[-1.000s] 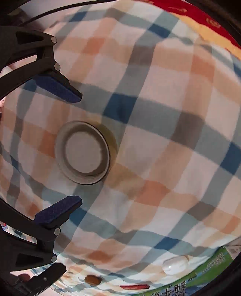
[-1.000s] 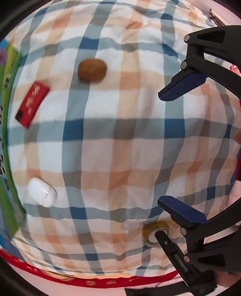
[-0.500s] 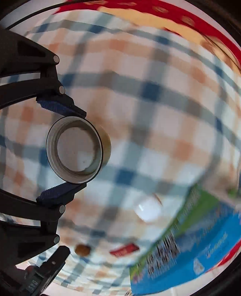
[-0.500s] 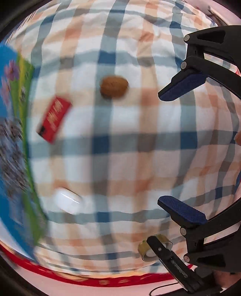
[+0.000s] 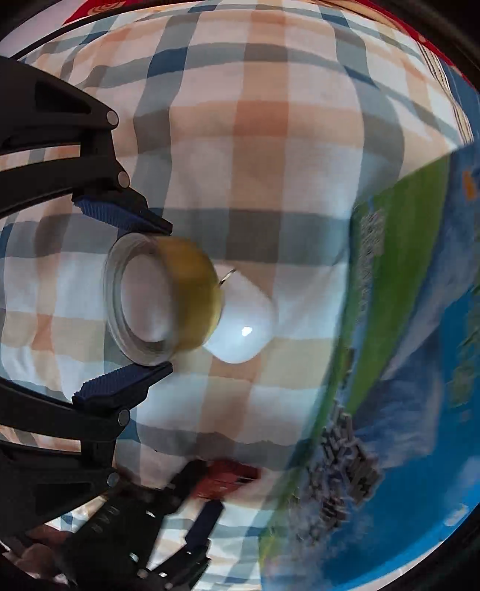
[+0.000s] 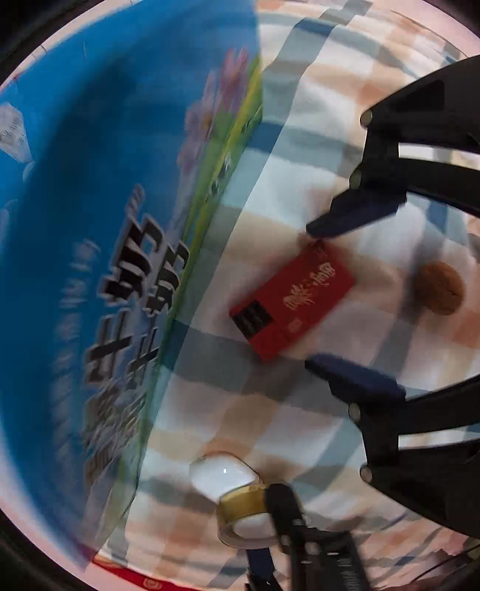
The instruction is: Organize rigid objects
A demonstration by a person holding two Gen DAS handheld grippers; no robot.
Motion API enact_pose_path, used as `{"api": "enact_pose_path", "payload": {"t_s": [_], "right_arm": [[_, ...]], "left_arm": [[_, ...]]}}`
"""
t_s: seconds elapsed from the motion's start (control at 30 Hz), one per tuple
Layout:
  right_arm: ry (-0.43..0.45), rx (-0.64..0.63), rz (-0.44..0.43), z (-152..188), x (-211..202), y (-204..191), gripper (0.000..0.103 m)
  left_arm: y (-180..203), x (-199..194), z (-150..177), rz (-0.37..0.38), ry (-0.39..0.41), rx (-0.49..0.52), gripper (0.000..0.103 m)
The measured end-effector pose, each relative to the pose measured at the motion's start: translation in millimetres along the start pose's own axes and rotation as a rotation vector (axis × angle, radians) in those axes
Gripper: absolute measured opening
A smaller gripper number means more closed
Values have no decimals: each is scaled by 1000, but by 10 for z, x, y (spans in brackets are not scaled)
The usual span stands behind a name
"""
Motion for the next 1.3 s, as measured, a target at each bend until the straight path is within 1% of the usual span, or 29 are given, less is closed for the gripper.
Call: {"api": "enact_pose_path", "payload": {"t_s": [0.07,0.1,0.13,0.17,0.2,0.27,0.33,0.37,0.4,0.47,0.5,0.53,0.57,0.6,0.63,0.73,0.8,0.87,0.9,0.93,0.97,1.0,1.07,1.1,1.13,1.17,1.2,1.27,1.3], "right_arm": [[6,42,-10,-13,16,82,57],[9,76,-27,-3,4,115,55],[8,123,-43,22,-17,146,49],[-11,184,-73,76,-36,191,47],[-48,253,-127,147,-43,239,42],[-125,352,-234,261,-10,254,42],[-169,434,-391,349,6,254,42],[-168,437,-397,357,-5,258,43],[-155,423,-369,358,-37,279,43],[-89,384,-276,310,-148,358,43],[-63,369,-242,214,-163,329,43],[-31,345,-187,150,-209,355,43],[-7,321,-147,59,-228,323,43],[11,292,-122,-160,-234,322,43],[5,265,-114,-258,-193,302,43],[-41,247,-143,-372,25,223,43],[-24,250,-137,-405,54,230,41],[-40,250,-136,-390,49,221,39],[-49,263,-147,-346,24,223,34],[-54,271,-148,-344,45,61,23],[-57,278,-148,-319,34,-29,22],[-56,284,-151,-276,-2,-43,20],[-76,292,-132,-201,-1,-35,20],[-77,317,-147,-185,27,-10,21],[-74,342,-163,-125,43,35,27],[-78,372,-178,-104,93,96,30],[-69,405,-175,-109,125,129,35],[-25,433,-162,-135,146,142,40],[-16,437,-142,-135,170,140,47]], "left_arm": [[76,43,39,-7,-7,4,64],[84,42,45,-8,-7,3,64],[97,41,54,-8,-6,4,64],[72,45,101,-9,-8,4,64],[55,59,155,-7,-10,0,64],[83,99,262,1,-21,-17,64],[26,137,264,10,-30,-34,64],[-43,135,225,9,-30,-36,64],[-77,137,206,8,-28,-37,64],[-92,122,165,7,-25,-39,64],[-85,120,155,8,-22,-42,64],[-88,129,125,10,-21,-44,64],[-133,174,15,11,-24,-46,64],[-154,134,-17,12,-25,-48,64],[-158,131,-20,13,-26,-50,64],[-131,151,-56,10,-30,-49,64],[-125,124,-50,10,-28,-48,64],[-111,98,-33,16,-21,-47,64],[-76,112,22,17,-20,-47,64],[-71,109,31,18,-19,-47,64],[-61,114,39,20,-19,-46,64],[-52,114,44,20,-21,-46,64],[-45,165,65,23,-29,-49,64],[-41,195,69,24,-34,-52,64],[-34,213,65,25,-37,-53,64],[-31,225,57,23,-37,-51,64],[-12,242,48,20,-34,-47,64],[-21,261,47,12,-32,-35,64],[6,275,33,8,-32,-29,64]]}}
Point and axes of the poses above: each gripper's, at about its wrist camera, not at the fingertips, and x roughly the way its jaws point, y to its right, z to its underside, the point moved 5 cm from there along x, roughly the way its jaws point, and after that the axes turned 3 degrees about -z, right-handed, at the moved point
